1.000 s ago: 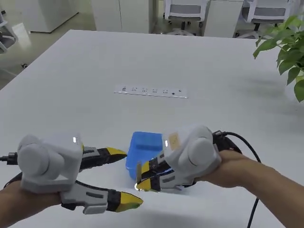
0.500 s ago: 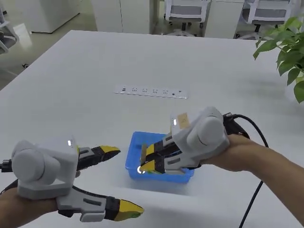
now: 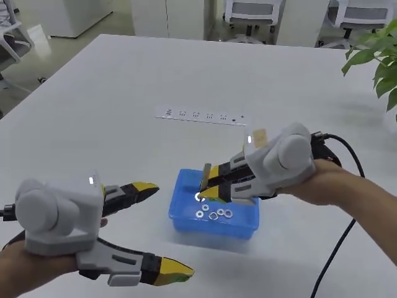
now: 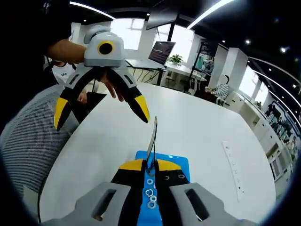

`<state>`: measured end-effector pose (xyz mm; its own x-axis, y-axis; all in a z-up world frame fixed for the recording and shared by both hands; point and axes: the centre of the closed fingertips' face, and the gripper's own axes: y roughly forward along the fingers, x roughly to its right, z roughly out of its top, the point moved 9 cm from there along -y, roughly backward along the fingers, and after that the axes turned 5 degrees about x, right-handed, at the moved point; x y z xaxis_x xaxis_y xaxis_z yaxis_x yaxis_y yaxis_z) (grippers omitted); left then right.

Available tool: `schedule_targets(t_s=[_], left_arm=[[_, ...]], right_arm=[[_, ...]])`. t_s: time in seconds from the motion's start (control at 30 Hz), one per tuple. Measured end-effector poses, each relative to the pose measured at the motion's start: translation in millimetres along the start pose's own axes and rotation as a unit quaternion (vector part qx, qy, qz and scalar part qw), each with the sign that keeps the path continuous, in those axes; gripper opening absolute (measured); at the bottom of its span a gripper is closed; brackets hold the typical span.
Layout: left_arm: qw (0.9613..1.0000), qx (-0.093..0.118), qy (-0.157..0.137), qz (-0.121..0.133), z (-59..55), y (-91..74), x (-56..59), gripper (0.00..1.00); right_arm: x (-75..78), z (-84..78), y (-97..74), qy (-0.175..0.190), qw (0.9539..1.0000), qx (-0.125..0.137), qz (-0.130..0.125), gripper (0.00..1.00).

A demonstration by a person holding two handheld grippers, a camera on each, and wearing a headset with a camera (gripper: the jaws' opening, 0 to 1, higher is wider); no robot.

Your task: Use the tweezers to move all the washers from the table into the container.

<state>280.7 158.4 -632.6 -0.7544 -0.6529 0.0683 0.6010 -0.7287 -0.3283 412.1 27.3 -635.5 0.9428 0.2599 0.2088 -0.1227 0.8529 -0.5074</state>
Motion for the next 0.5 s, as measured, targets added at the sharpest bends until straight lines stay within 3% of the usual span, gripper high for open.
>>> schedule_targets(t_s=[0.5], left_arm=[[1.0000,0.007,-0.002,0.005,1.4,1.7,-4.6,0.99]], right_arm=[[12.4,-26.8,6.1,0.010,0.9999,-0.012,-0.002,0.09]])
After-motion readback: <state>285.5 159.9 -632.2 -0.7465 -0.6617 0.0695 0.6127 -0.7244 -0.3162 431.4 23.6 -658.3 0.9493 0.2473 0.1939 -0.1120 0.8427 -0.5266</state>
